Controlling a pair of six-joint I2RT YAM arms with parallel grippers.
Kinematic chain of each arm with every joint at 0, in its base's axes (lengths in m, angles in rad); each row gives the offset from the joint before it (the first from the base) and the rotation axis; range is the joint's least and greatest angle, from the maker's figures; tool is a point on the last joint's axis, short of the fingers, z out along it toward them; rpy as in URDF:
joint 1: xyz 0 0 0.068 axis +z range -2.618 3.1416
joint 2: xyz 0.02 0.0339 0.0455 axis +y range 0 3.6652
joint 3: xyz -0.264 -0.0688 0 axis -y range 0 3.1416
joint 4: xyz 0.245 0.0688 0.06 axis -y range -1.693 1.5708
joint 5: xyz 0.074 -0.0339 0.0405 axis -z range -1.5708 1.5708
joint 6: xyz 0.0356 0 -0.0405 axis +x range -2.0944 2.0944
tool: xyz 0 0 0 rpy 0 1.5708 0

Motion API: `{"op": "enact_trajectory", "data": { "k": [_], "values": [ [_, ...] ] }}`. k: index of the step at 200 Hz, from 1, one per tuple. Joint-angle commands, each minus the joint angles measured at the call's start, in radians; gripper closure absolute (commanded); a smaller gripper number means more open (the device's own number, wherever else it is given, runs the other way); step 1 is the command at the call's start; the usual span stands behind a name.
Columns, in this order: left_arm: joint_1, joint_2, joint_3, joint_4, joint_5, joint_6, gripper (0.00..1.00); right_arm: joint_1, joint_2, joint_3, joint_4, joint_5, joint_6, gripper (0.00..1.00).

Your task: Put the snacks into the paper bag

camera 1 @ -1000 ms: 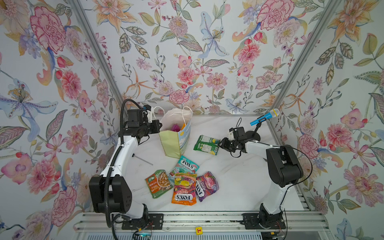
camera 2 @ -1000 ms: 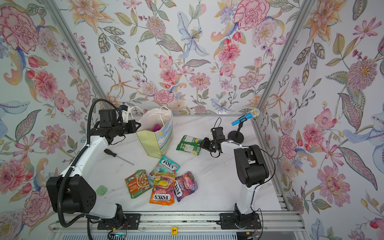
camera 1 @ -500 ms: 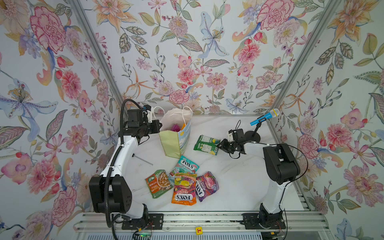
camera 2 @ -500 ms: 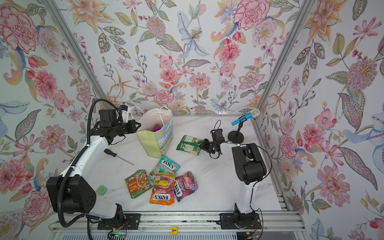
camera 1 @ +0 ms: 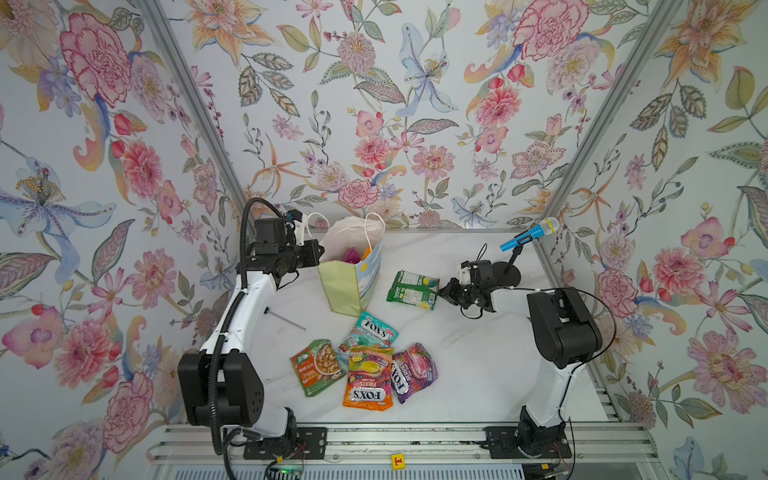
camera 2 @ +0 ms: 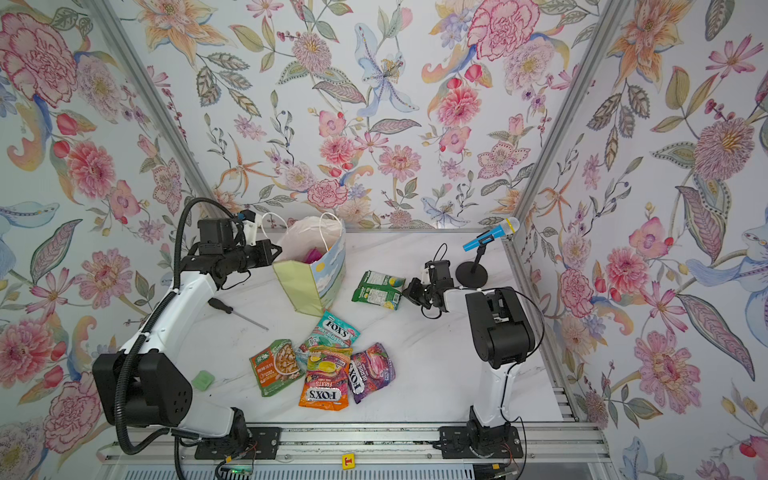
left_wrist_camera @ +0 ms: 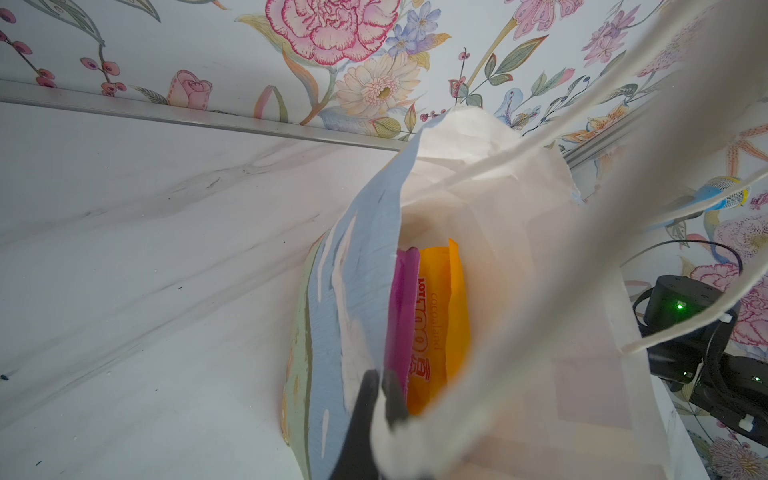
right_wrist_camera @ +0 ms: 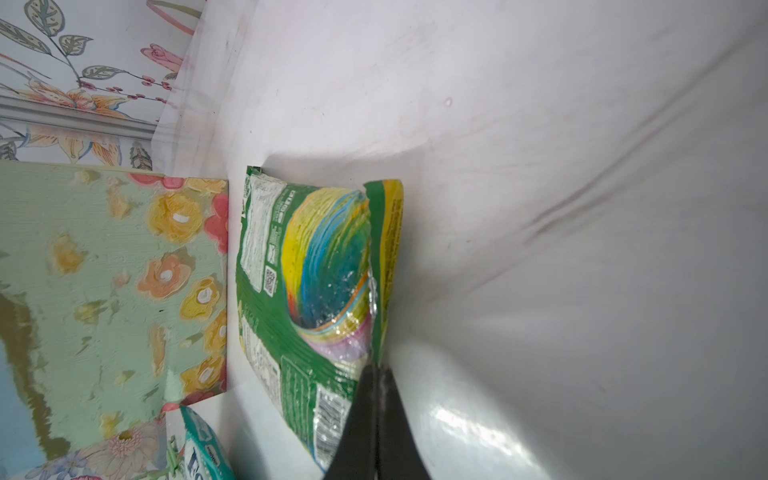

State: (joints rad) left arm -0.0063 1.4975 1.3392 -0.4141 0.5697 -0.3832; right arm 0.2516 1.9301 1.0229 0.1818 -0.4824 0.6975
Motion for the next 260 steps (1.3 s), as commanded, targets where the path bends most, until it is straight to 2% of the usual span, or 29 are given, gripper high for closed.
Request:
{"op": "enact_trajectory", "data": {
  "k": [1, 74, 149, 189, 223, 241, 260],
  "values": [
    [0.006, -0.007, -0.018, -0.011, 0.016, -0.012, 1.0, -0.005, -0.03, -0.012, 0.023, -0.011, 0.013, 1.0],
    [0.006, -0.007, -0.022, -0.006, 0.022, -0.016, 1.0, 0.019, -0.192, 0.02, -0.031, 0.0, 0.011, 1.0],
    [0.007, -0.014, -0.04, 0.022, 0.044, -0.033, 1.0, 0.104, -0.386, 0.208, -0.202, 0.115, -0.065, 1.0],
    [0.006, -0.014, -0.04, 0.027, 0.049, -0.036, 1.0, 0.135, -0.407, 0.363, -0.274, 0.157, -0.109, 1.0],
    [0.006, -0.017, -0.047, 0.036, 0.051, -0.044, 1.0, 0.145, -0.353, 0.507, -0.407, 0.208, -0.189, 1.0],
    [0.004, -0.021, -0.046, 0.034, 0.053, -0.045, 1.0, 0.128, -0.333, 0.515, -0.491, 0.274, -0.236, 0.87],
    [0.005, -0.026, -0.043, 0.029, 0.049, -0.044, 1.0, 0.08, -0.342, 0.425, -0.498, 0.274, -0.228, 0.74]
  ]
}}
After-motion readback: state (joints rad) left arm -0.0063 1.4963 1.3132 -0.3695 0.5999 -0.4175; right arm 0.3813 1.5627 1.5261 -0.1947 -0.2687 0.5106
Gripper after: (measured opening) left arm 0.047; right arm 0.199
